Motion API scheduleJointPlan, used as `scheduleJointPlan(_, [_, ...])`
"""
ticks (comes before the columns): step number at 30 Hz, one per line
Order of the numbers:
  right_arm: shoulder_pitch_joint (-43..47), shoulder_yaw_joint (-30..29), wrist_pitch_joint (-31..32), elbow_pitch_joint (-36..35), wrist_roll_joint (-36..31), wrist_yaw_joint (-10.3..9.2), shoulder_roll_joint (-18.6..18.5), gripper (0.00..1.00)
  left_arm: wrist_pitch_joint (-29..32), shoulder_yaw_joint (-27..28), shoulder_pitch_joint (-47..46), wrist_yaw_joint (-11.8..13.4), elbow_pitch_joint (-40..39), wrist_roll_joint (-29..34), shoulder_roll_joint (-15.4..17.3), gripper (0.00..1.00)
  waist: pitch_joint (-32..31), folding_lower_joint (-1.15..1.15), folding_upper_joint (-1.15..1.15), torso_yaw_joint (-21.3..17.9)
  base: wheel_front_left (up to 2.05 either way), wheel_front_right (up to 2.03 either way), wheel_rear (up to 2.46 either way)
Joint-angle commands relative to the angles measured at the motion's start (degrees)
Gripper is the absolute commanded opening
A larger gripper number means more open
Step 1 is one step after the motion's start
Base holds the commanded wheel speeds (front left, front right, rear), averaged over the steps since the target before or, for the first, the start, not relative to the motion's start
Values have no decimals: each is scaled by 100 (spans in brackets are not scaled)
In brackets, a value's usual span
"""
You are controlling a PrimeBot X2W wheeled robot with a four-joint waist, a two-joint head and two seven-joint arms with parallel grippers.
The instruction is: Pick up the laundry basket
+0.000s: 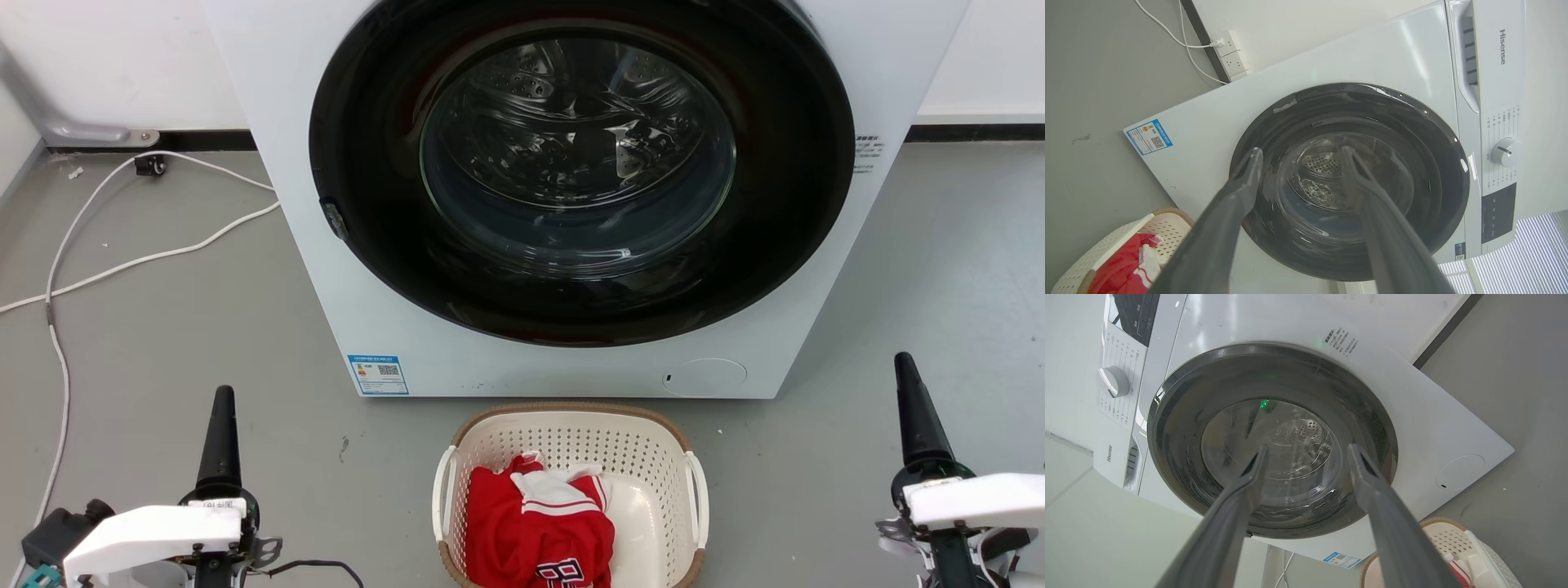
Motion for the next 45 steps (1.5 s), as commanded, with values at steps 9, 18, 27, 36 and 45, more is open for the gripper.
scheduleJointPlan(9, [-112,206,-222,-653,-1567,11,-18,100,-220,-276,97,-16,-664,1352,26,100,9,0,0,-10,0,0,0])
scheduleJointPlan(18, [-26,427,-394,-867,-2547,11,-20,100,-387,-788,165,121,-1122,3004,29,100,10,0,0,-23,0,0,0])
scheduleJointPlan(27, [57,320,-543,-806,-3374,12,-21,100,-543,-1416,187,484,-1401,4124,229,100,-2,0,0,-48,0,0,0])
scheduleJointPlan(36, [94,385,-688,-743,-4216,12,-23,100,-680,-1969,208,995,-1311,4724,563,100,-8,0,0,-86,0,0,0])
scheduleJointPlan(45, [157,453,-814,-616,-4872,13,-25,100,-813,-2384,278,1277,-1137,5051,744,100,-21,0,0,-73,0,0,0])
